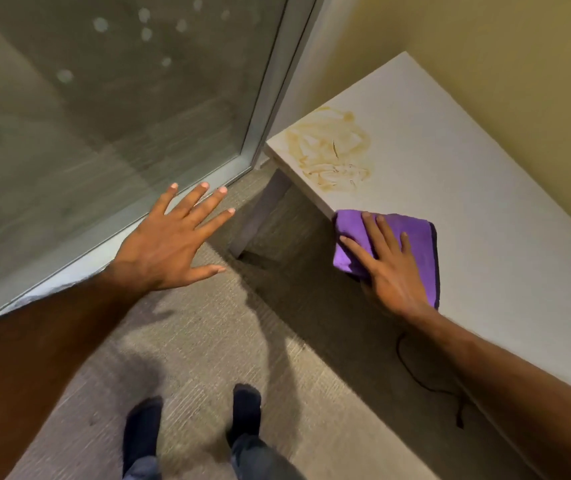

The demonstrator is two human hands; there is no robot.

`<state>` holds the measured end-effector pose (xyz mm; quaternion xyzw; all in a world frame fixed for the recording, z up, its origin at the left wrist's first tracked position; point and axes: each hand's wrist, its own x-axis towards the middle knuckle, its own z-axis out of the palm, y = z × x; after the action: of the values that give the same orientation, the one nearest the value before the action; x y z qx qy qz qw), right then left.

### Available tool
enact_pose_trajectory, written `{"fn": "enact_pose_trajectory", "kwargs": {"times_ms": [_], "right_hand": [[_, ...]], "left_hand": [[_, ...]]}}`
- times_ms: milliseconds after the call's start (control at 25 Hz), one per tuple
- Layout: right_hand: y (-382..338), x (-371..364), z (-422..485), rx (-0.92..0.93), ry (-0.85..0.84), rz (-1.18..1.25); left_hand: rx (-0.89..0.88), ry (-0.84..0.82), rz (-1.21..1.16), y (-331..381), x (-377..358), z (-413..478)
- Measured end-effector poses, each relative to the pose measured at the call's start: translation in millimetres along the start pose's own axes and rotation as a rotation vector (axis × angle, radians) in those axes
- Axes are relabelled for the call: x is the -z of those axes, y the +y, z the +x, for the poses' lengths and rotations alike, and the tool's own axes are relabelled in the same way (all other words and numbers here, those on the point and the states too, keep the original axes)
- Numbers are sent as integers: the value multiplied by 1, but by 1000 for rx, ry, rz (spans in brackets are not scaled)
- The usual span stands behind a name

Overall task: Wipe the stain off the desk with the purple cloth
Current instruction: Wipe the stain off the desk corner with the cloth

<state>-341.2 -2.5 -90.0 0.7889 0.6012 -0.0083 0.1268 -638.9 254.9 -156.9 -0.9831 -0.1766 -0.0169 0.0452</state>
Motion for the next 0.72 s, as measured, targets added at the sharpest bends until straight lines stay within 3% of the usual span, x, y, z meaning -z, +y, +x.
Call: {"fn": "enact_pose_trajectory", "kwargs": {"times_ms": [320,560,720], "right_hand": [[-47,15,83,-48,65,50],[-29,3,37,-201,174,195],[-38,9,73,-292,159,154]], "left_hand": [[44,43,-65,-27,-14,12],[18,10,-118,-39,-20,18],[-60,16,-110,-44,-23,33]]}}
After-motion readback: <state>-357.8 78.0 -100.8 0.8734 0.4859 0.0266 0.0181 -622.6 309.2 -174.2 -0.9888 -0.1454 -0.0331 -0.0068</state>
